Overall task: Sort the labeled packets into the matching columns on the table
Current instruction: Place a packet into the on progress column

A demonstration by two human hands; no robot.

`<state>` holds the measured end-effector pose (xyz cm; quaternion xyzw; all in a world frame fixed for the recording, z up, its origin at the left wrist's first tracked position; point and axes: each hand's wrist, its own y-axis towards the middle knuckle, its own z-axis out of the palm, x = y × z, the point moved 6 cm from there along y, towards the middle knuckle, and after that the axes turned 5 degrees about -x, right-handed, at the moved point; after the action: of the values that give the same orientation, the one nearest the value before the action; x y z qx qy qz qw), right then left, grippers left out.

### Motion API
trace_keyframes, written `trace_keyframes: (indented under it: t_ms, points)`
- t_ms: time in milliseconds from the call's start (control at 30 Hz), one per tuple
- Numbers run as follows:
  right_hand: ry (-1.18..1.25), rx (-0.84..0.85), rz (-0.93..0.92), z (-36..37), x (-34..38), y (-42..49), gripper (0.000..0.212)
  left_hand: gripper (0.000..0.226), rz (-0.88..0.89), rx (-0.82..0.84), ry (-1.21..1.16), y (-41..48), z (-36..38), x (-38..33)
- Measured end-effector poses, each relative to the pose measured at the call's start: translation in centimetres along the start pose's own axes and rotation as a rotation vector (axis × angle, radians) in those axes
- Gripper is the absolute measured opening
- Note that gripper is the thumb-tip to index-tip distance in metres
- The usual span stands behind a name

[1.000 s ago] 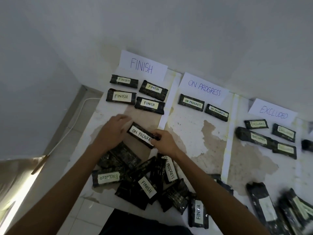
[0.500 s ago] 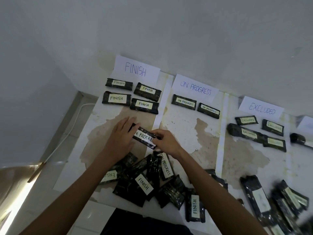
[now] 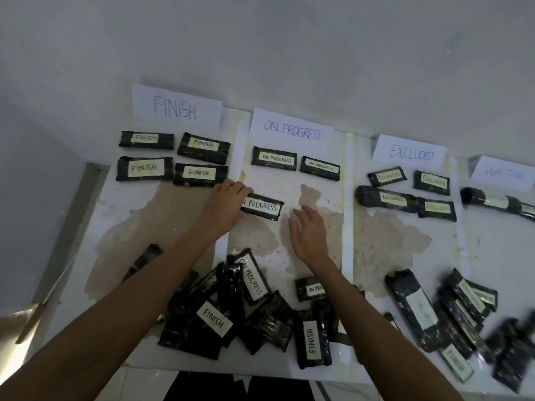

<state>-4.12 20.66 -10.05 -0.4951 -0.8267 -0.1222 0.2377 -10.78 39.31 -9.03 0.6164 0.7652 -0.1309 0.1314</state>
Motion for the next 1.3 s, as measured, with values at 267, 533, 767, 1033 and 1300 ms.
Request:
trace_keyframes:
  t_ms: [267, 533, 767, 1033, 1300]
  points:
    - [-0.225, 0.105, -0.121, 3.2, -3.6, -1.7, 0.056, 0.065, -0.052, 0.049, -0.048, 6.2, 2.6, -0.8]
    - [-0.165, 0.091, -0.125, 3.4, -3.8, -1.7, 0.056, 0.066, -0.160, -0.017, -0.056, 8.1, 2.3, 1.0]
    - [-0.075, 0.205, -0.162, 2.2, 0.1, -2.6, 0.055, 0.070, -0.202, -0.020, -0.060, 6.8, 1.5, -0.1]
    - [-0.224, 0.537, -0.095, 4.3, 6.4, -10.2, 0.076, 0.051, -0.184, -0.046, -0.080, -0.8, 1.8, -1.7]
    - [-0.373, 0.451, -0.056, 5.5, 6.8, -10.7, 0.091, 0.048, -0.202, -0.028, -0.144, -3.5, 1.7, -2.0]
